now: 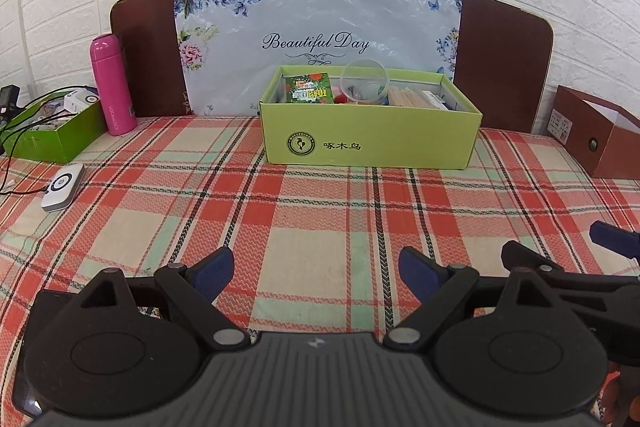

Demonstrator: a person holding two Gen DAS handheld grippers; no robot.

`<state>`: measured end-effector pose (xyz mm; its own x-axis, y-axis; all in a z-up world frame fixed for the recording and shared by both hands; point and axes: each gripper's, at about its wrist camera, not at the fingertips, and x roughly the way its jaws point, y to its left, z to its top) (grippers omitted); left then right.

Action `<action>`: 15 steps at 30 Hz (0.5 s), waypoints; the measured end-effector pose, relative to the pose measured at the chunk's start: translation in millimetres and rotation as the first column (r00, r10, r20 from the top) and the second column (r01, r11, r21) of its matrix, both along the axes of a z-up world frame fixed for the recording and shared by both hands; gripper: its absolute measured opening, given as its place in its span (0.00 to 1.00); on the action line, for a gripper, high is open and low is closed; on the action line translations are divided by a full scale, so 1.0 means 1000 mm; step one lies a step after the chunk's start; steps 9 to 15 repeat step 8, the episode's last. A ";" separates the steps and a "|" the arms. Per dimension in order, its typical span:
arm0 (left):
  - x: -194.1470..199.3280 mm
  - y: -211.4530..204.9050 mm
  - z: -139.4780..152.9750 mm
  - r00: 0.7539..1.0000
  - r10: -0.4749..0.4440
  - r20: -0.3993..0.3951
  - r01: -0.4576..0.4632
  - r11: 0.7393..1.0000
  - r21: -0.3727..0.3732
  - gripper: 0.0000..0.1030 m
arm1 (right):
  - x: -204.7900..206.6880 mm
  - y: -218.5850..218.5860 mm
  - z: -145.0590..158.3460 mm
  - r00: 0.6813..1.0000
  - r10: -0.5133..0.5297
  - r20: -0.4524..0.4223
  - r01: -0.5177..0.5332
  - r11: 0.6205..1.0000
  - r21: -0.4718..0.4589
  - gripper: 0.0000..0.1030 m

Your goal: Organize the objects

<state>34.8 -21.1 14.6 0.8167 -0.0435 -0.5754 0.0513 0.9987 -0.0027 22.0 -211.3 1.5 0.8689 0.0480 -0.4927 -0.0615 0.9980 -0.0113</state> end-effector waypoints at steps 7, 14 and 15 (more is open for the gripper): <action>0.001 0.001 -0.001 1.000 -0.001 0.001 0.001 1.000 -0.010 0.90 | 0.002 0.002 -0.004 1.000 0.002 -0.013 -0.002 1.000 -0.005 1.00; 0.001 0.001 -0.001 1.000 -0.002 -0.002 0.002 1.000 -0.009 0.90 | 0.002 0.003 -0.004 1.000 0.002 -0.014 -0.002 1.000 -0.006 1.00; 0.001 0.001 -0.001 1.000 -0.002 -0.002 0.002 1.000 -0.009 0.90 | 0.002 0.003 -0.004 1.000 0.002 -0.014 -0.002 1.000 -0.006 1.00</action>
